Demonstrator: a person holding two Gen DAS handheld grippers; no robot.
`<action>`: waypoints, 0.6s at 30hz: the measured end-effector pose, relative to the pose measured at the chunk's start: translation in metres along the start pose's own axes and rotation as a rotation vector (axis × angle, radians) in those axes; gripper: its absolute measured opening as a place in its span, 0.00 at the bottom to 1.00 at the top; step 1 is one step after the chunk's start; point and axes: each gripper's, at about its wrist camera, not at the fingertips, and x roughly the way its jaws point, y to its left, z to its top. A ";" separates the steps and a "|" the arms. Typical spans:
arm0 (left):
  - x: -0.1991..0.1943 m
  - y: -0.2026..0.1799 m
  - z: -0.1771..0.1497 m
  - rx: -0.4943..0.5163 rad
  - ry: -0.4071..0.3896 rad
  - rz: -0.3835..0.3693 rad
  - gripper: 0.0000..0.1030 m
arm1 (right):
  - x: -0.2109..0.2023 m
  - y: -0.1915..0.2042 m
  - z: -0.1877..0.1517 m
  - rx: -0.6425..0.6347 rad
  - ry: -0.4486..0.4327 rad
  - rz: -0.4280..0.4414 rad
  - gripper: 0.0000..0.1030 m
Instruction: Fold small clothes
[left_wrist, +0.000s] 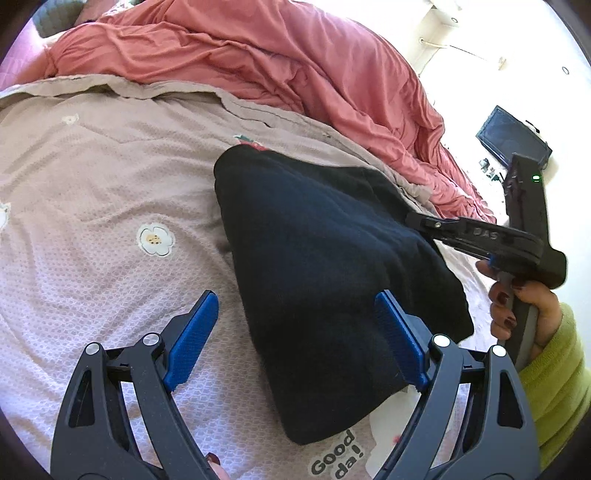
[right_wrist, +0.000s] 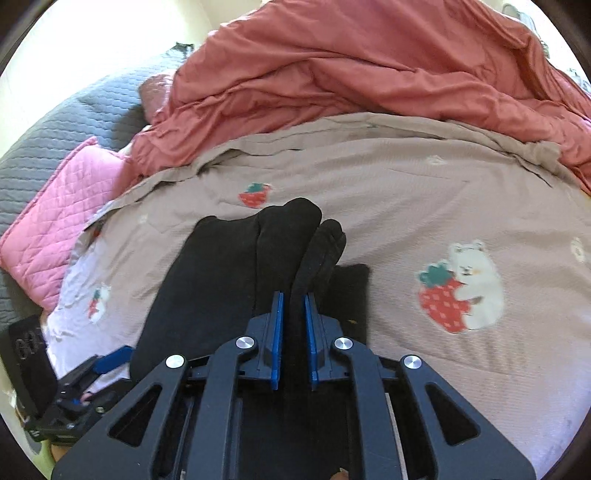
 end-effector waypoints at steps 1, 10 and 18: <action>0.001 -0.001 -0.001 0.007 0.005 0.000 0.77 | 0.007 -0.006 -0.002 0.013 0.015 -0.013 0.10; 0.020 0.002 -0.008 0.019 0.064 0.034 0.78 | 0.033 -0.016 -0.021 0.036 0.038 -0.008 0.25; 0.003 -0.001 -0.002 0.008 0.004 0.013 0.78 | -0.026 -0.033 -0.049 0.086 -0.041 0.093 0.41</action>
